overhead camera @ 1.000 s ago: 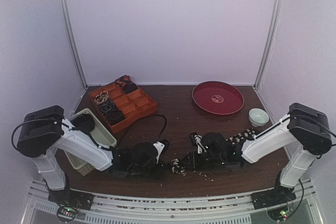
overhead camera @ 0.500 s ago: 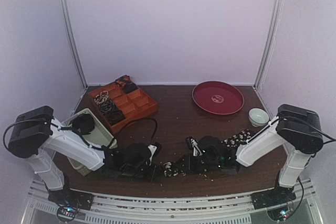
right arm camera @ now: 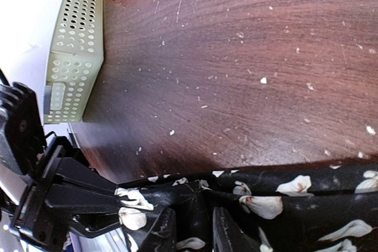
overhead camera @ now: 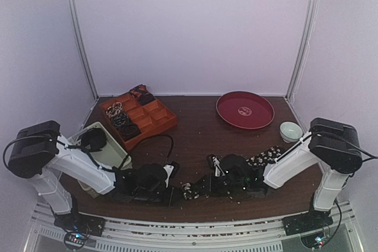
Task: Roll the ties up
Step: Roll the tie at the center of the board.
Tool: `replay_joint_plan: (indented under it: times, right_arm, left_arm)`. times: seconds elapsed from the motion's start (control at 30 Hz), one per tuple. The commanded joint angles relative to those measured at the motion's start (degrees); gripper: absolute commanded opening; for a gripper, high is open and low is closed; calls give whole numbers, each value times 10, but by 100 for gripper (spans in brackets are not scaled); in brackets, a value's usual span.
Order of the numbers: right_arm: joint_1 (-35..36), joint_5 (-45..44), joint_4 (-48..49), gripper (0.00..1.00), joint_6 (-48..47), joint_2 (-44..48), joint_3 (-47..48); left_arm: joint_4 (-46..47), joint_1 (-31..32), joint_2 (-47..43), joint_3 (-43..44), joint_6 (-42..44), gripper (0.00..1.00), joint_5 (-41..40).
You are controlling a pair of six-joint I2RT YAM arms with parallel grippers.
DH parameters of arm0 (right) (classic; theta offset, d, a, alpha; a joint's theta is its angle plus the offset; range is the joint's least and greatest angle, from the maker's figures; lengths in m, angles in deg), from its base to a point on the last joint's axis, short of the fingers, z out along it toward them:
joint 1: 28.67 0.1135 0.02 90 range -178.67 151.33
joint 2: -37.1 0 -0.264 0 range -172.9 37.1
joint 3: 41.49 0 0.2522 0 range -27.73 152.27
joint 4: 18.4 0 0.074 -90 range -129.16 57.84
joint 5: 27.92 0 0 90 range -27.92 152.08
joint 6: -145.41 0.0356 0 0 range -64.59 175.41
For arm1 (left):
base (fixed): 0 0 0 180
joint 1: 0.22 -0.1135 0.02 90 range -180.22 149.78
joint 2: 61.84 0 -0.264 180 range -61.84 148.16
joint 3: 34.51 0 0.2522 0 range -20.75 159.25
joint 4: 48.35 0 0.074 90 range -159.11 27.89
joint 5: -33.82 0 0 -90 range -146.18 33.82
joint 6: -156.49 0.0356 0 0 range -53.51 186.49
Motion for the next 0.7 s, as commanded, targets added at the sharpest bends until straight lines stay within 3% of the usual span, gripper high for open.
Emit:
replay_joint_plan:
  times: [0.0,0.67]
  right_arm:
    - [6,-34,-97,23,-56,15,9]
    - [-1,-45,-110,21,-104,57,-13]
  left_arm:
    - [29,2,-24,-1,16,0,-12]
    - [5,2,23,83,48,0,1]
